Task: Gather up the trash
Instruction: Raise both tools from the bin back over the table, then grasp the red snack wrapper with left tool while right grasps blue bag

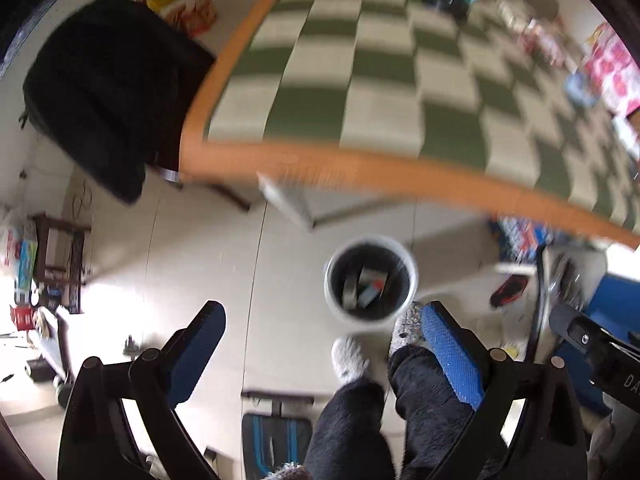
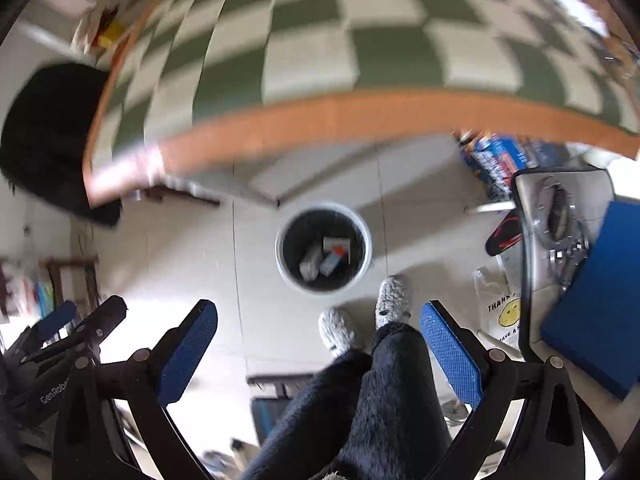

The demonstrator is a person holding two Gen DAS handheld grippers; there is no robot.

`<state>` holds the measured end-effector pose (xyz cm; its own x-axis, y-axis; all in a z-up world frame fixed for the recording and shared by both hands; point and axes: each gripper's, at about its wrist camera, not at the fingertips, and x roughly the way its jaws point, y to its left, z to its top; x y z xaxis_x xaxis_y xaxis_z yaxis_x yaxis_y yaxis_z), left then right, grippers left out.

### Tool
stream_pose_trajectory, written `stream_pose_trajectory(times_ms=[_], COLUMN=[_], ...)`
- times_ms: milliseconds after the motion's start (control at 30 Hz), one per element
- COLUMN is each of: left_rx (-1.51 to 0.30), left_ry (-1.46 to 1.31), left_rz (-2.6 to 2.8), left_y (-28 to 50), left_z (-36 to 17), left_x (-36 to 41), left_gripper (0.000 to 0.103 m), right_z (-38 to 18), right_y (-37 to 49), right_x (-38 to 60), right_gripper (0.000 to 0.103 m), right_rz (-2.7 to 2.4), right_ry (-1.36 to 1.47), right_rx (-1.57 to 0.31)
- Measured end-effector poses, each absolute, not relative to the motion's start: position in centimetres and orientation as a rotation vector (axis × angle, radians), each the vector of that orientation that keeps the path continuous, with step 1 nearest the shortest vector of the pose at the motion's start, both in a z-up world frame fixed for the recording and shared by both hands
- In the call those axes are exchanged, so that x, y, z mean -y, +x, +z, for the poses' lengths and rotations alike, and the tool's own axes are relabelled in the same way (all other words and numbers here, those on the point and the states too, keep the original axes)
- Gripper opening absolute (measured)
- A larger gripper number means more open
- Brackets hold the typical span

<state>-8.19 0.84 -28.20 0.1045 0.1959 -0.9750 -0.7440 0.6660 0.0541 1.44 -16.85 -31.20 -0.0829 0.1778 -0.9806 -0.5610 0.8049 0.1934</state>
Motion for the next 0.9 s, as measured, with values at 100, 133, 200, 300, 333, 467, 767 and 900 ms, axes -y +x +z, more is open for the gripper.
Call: stream_pose_trajectory(times_ms=[100,133,200,300,333,467,767,900], left_rx=[-1.244,-1.232,-1.208,-1.198,-1.203,-1.229,-1.362,-1.414], left_ry=[-0.465,-0.446,-0.403,-0.362,-0.354,-0.3,-0.014,0.14], left_rz=[0.733,0.73,0.724,0.716,0.709,0.69,0.539,0.364], left_y=[-4.2,-2.7,0.7,5.5,7.3,14.2,30.9,37.2], left_z=[-25.9,-25.2,-23.9,-22.9,-22.9,-23.1,-26.0,-27.4], left_x=[-2.1,-2.6,-3.5,-5.2,-5.8,-8.1,-10.6,-9.4], left_gripper=[0.101,0.101,0.101,0.101,0.101,0.101,0.101,0.101], right_z=[-27.9,-27.1,-25.8,-24.5,-24.5,-25.5,-33.2,-36.3], right_y=[6.2,7.9,11.1,17.4,19.6,29.0,46.7,50.1], right_x=[17.4,17.6,18.0,18.3,18.3,18.0,15.4,13.3], right_gripper=[0.102,0.102,0.102,0.102,0.102,0.102,0.102,0.075], right_rz=[0.564,0.542,0.502,0.441,0.424,0.331,0.173,0.175], right_ry=[-0.227,-0.206,-0.173,-0.131,-0.113,-0.042,0.036,0.002], right_rx=[-1.518,-1.506,-1.488,-1.463,-1.464,-1.488,-1.549,-1.584])
